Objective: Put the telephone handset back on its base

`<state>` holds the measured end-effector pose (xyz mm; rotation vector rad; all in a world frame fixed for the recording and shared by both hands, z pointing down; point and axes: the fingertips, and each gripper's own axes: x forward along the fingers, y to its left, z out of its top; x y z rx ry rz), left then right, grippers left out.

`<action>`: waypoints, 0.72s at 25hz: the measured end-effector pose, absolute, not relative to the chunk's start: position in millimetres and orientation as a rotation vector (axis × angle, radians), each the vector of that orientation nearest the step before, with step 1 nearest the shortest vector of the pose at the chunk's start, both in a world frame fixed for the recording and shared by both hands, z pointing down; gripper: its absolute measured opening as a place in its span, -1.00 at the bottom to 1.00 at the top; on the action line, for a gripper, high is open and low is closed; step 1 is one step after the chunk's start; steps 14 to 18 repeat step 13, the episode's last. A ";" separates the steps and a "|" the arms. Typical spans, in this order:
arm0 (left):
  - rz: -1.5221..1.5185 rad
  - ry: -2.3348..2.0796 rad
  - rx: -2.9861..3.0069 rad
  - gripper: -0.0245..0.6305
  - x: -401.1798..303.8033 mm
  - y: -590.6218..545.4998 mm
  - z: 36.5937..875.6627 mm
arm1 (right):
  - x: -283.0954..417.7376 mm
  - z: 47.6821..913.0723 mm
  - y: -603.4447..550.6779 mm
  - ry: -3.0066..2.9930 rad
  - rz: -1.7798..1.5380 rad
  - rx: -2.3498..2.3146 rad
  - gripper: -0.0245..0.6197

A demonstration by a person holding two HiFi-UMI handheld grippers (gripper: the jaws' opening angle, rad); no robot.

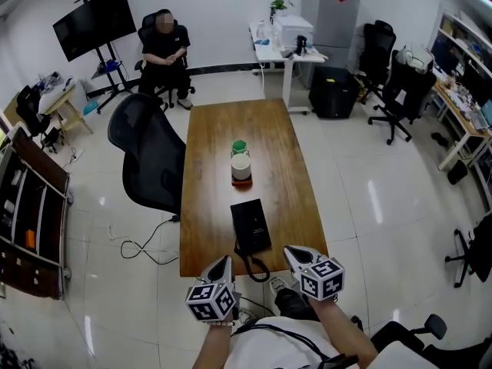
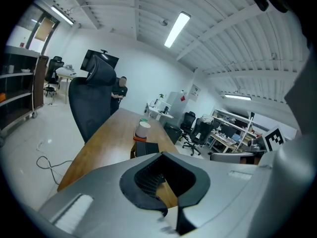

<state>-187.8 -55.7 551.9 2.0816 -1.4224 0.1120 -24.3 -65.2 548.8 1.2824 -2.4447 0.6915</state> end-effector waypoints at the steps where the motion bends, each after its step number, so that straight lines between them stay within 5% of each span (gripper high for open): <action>1: 0.111 -1.424 2.078 -0.91 -187.5 -54.8 551.9 | -24.0 548.1 -64.9 -2.445 0.691 1.280 -0.92; 18: 0.118 -1.418 2.065 -0.91 -193.1 -50.1 558.8 | -31.7 547.9 -65.7 -2.454 0.680 1.285 -0.92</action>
